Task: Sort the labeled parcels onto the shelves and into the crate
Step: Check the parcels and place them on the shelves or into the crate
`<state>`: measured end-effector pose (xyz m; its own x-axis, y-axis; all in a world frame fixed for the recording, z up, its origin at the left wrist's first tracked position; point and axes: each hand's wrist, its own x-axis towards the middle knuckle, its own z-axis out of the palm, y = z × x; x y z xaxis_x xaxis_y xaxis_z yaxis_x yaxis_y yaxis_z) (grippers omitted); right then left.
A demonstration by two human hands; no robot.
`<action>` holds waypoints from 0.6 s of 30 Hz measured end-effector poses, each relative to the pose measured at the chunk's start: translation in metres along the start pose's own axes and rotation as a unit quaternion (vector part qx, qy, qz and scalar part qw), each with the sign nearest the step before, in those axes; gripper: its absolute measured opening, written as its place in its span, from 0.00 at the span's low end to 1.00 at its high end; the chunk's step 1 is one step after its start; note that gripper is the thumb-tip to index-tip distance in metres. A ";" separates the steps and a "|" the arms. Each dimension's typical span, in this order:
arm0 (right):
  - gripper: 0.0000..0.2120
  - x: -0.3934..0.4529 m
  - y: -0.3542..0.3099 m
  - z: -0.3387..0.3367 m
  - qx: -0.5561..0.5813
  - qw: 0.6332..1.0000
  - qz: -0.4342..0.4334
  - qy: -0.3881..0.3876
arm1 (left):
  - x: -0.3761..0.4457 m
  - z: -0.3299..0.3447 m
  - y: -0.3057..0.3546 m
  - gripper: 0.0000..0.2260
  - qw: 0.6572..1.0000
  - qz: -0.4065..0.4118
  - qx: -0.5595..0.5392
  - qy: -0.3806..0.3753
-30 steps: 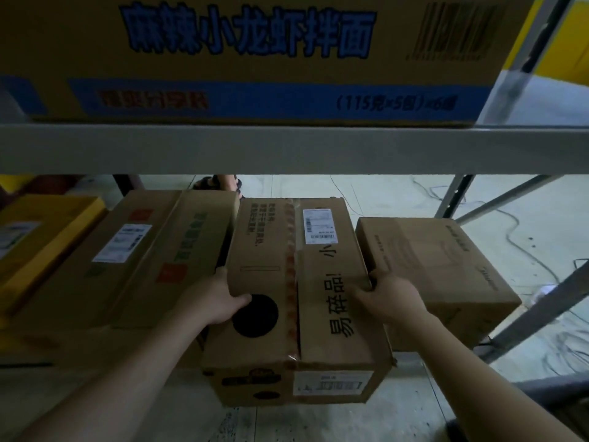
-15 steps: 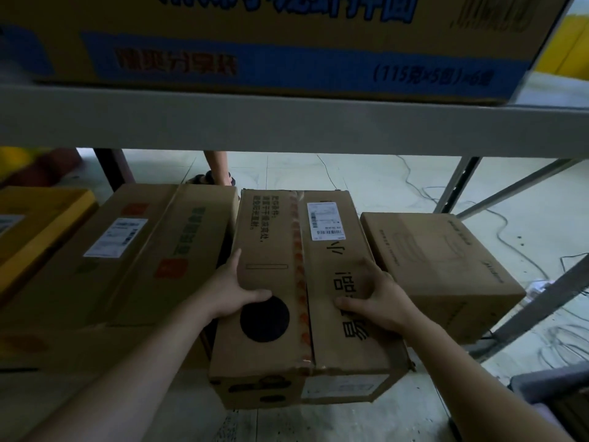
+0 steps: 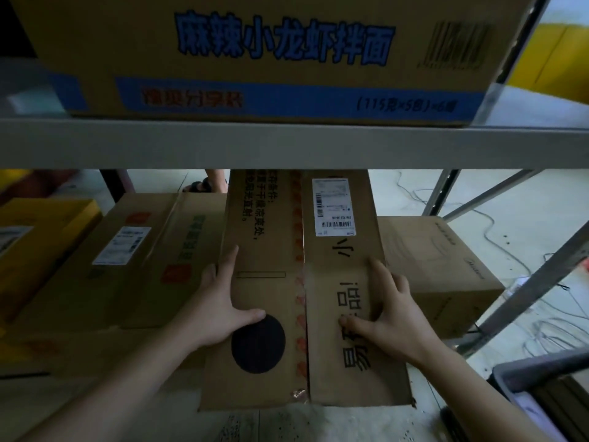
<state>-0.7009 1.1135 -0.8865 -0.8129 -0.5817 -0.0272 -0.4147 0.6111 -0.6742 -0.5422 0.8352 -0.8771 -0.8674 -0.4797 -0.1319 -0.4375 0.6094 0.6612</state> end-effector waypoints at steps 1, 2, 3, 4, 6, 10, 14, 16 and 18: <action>0.55 -0.003 0.000 -0.001 0.001 1.000 -0.001 0.003 | -0.005 -0.001 0.002 0.56 1.000 0.002 0.003 0.000; 0.55 -0.006 0.000 -0.001 -0.002 1.000 -0.003 0.005 | -0.010 -0.001 0.004 0.55 1.000 0.005 0.003 0.001; 0.55 -0.010 0.000 -0.002 -0.007 1.000 -0.005 0.003 | -0.014 -0.001 0.006 0.55 1.000 0.008 0.005 0.001; 0.55 -0.013 0.000 -0.003 -0.011 1.000 -0.005 0.001 | -0.018 -0.001 0.006 0.54 1.000 0.010 0.009 0.001; 0.55 -0.021 0.000 -0.003 -0.015 1.000 -0.004 0.005 | -0.024 0.000 0.006 0.54 1.000 0.012 0.012 0.007; 0.54 -0.036 -0.002 -0.001 -0.033 0.999 0.004 0.016 | -0.034 0.003 0.004 0.54 1.000 0.001 0.006 -0.002; 0.55 -0.046 -0.005 0.001 -0.048 0.999 0.017 0.016 | -0.043 0.004 -0.001 0.53 1.000 -0.004 -0.009 -0.006; 0.55 -0.048 -0.007 0.002 -0.053 0.998 0.018 0.011 | -0.046 0.004 -0.002 0.53 1.000 -0.008 -0.009 -0.007; 0.55 -0.048 -0.010 0.003 -0.064 0.998 0.017 0.010 | -0.048 0.004 -0.002 0.53 1.000 -0.009 -0.008 -0.006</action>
<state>-0.6568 1.1337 -0.8802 -0.8355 -0.5485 -0.0328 -0.4339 0.6953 -0.5731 -0.5004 0.8593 -0.8748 -0.8627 -0.4824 -0.1519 -0.4484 0.5904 0.6711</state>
